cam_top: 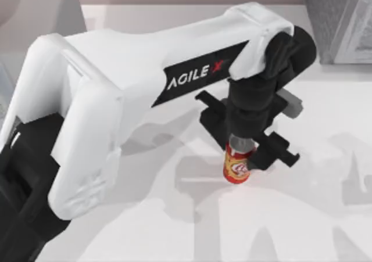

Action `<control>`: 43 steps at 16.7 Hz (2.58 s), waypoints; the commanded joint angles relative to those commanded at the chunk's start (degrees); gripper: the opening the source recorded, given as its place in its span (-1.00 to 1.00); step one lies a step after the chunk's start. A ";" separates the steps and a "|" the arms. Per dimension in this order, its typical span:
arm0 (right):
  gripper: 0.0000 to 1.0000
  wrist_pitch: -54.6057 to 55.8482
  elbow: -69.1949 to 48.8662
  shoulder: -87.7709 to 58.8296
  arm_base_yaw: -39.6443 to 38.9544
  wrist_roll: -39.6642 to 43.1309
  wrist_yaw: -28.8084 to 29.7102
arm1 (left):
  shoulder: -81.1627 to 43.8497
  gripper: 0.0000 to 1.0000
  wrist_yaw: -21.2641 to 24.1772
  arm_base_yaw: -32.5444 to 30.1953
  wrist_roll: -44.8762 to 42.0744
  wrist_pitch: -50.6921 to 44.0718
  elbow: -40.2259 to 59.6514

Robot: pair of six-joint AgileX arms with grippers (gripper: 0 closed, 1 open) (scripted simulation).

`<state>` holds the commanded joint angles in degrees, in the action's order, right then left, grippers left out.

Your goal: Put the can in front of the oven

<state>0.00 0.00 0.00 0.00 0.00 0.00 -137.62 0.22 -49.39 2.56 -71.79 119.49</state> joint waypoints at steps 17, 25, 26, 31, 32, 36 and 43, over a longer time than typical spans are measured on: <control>1.00 0.00 0.00 0.00 0.00 0.00 0.00 | -0.03 -1.00 -0.01 -0.04 -0.10 -2.35 2.41; 1.00 0.00 0.00 0.00 0.00 0.00 0.00 | -0.13 -1.00 0.00 0.04 -0.09 -8.97 9.00; 1.00 0.00 0.00 0.00 0.00 0.00 0.00 | -0.13 -1.00 0.00 0.04 -0.09 -8.97 9.00; 1.00 0.00 0.00 0.00 0.00 0.00 0.00 | 8.06 -1.00 -5.04 3.97 1.98 -5.56 3.03; 1.00 0.00 0.00 0.00 0.00 0.00 0.00 | 10.93 -1.00 -6.14 4.40 1.81 -5.04 0.30; 1.00 0.00 0.00 0.00 0.00 0.00 0.00 | 21.15 -1.00 -7.68 5.42 -0.93 -4.49 -15.83; 1.00 0.00 0.00 0.00 0.00 0.00 0.00 | 32.79 -1.00 -7.39 25.97 -7.82 -2.10 -48.49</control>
<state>0.00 0.00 0.00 0.00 0.00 0.00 -104.83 -7.17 -23.42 -5.26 -73.89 71.00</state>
